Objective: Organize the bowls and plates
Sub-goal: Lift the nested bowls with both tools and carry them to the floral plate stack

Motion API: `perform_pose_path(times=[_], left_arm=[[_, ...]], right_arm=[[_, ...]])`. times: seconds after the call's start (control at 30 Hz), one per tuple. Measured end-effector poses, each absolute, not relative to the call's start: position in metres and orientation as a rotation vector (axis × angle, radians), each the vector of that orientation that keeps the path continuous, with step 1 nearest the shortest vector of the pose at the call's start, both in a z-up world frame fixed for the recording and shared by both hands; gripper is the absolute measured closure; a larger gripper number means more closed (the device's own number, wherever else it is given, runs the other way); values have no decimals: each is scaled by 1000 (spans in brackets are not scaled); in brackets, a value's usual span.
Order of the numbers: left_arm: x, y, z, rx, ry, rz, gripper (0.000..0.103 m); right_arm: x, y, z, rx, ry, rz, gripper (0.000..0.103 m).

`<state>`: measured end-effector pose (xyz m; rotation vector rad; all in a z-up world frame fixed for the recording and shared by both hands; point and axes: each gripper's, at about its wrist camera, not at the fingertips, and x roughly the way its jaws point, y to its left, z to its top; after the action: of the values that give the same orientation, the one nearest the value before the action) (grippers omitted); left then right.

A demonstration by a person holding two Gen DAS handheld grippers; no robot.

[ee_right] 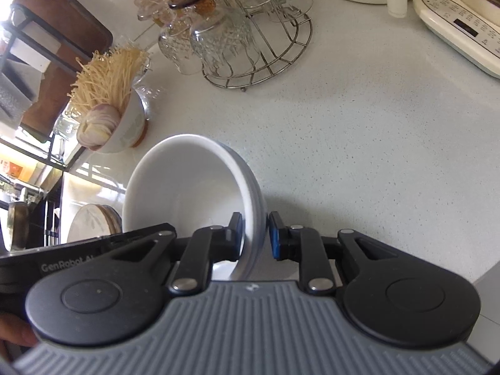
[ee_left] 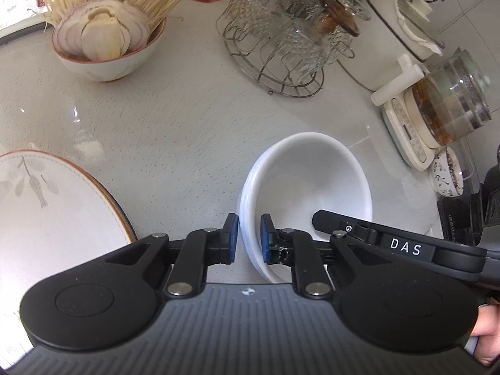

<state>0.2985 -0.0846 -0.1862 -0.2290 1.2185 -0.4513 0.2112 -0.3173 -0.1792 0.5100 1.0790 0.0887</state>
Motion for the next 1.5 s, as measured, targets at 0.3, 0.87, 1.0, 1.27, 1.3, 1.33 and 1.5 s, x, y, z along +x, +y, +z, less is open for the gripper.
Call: perform_pose_path(times=[0.3,0.87,1.0,1.27,1.3,1.33,1.5], left_arm=[[293,-70,-164,-225,1213,-532,86],[291,-25,-131,-164,1142,-575,86],[289,-21,-124,-123,1121,-584,86],[286,0,-119,-139,1116,-597,86],[286,2,-119,-143,1116,-595,86],[285,7,-118,-148,1115,-592,86],[281,27,-116,-168,1111,-568,85]], right_arm=[[193,-307,-163,538,1035,38,82],[180,-259,-139,538,991,24,82],[177,-247,-133,518,976,17,82],[174,-233,-129,534,965,6,82],[174,-231,-128,533,965,7,82],[174,-228,-127,531,964,11,82],[177,-211,-123,512,966,36,82]])
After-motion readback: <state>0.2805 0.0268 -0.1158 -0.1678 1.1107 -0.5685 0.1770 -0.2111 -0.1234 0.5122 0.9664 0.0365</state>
